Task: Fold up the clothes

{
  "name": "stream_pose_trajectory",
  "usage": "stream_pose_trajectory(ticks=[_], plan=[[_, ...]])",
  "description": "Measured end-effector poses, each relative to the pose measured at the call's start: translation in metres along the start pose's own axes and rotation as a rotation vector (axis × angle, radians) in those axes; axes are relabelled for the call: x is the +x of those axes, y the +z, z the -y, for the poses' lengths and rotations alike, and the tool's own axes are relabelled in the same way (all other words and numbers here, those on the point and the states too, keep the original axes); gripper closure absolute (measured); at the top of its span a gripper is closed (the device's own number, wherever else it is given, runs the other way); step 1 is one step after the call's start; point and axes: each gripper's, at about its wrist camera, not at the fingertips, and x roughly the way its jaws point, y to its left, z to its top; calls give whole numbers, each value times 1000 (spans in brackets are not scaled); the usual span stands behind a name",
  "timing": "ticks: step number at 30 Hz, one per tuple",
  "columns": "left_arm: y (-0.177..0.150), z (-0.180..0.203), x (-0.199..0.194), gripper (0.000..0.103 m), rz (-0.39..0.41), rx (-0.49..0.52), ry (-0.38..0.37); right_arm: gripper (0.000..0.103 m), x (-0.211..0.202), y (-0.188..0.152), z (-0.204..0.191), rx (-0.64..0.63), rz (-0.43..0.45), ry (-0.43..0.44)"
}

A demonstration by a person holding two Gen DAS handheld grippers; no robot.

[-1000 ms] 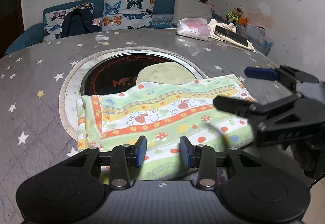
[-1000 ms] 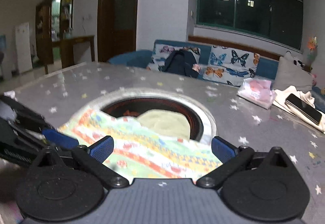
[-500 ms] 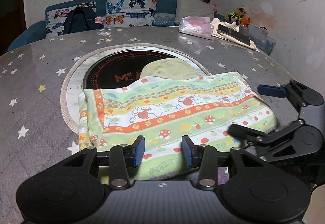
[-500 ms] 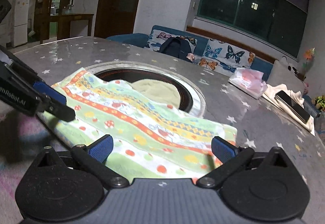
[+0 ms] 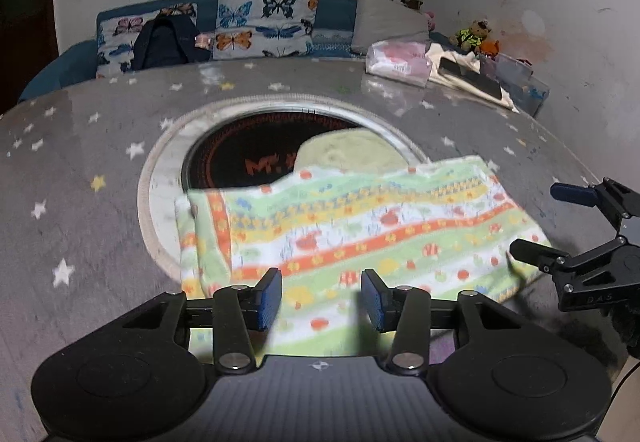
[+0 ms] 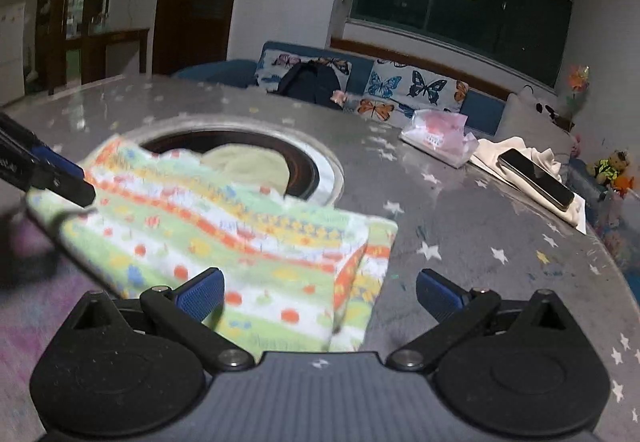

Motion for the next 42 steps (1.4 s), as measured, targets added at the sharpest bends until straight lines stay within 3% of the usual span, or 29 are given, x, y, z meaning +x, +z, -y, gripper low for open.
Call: stream_pose_trajectory(ticks=[9,17,26,31,33,42], plan=[[25,-17,20,56,-17,-21,52,0,26,5,-3,8,-41,34],[39,-36,44,58,-39,-51,77,0,46,41,0,-4,-29,84],[38,-52,51,58,-51,-90,97,4,93,45,6,20,-138,99],[38,-51,37,53,-24,-104,114,8,75,47,14,54,-105,97],[35,-52,34,48,-26,-117,131,10,68,45,13,40,-100,104],[14,-55,22,43,-64,-157,170,14,33,45,-11,-46,-56,178]])
